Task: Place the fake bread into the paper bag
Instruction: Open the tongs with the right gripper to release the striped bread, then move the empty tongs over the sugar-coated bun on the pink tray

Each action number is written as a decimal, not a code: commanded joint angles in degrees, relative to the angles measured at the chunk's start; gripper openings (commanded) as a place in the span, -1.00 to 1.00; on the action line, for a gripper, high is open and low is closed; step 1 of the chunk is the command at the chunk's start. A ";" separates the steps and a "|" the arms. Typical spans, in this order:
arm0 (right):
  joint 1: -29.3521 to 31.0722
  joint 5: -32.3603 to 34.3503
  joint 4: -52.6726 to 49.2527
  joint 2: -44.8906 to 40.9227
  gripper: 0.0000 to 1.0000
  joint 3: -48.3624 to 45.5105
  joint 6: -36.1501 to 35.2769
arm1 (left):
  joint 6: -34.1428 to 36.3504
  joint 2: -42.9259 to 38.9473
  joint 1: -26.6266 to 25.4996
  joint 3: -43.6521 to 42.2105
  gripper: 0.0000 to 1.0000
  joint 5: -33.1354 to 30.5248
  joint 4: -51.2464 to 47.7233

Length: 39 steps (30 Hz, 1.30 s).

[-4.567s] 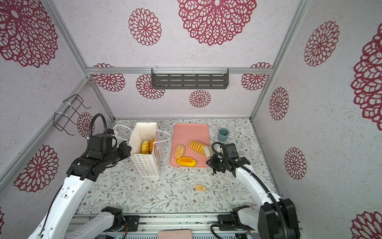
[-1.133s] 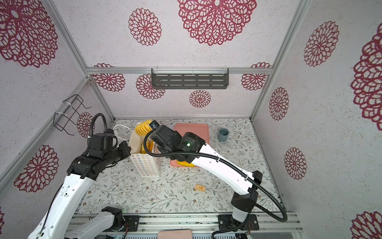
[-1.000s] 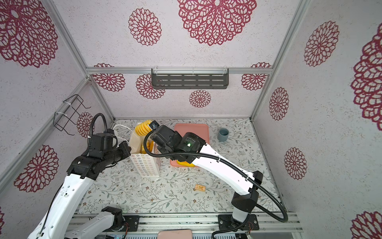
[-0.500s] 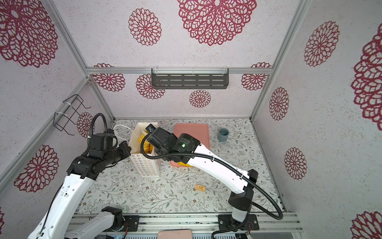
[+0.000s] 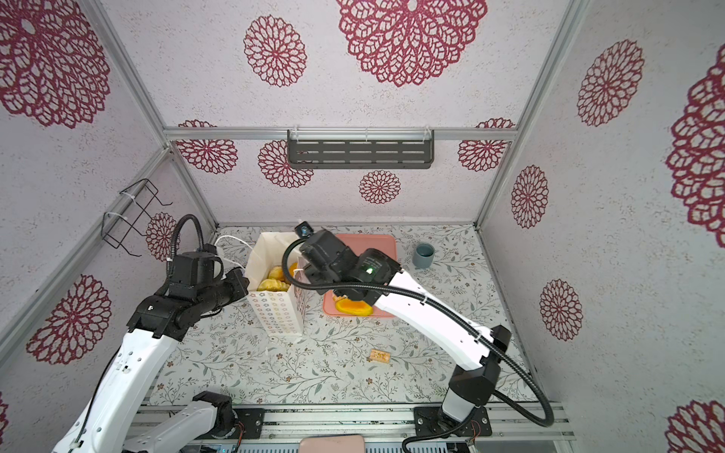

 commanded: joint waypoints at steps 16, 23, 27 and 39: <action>-29.21 -38.19 11.99 -9.84 -0.06 -28.10 15.00 | 0.50 -0.89 0.12 1.07 -0.52 0.17 1.52; -29.45 -44.47 15.91 -3.74 -0.02 -31.93 17.00 | 0.39 -2.18 0.12 0.30 -0.48 0.00 1.12; -29.41 -46.23 17.18 -1.27 0.06 -33.59 17.46 | 0.30 -2.43 0.17 -0.30 -0.46 0.13 1.22; -29.21 -48.28 16.93 5.65 0.18 -32.95 17.82 | 0.17 -2.86 0.12 -1.61 -0.44 0.36 2.22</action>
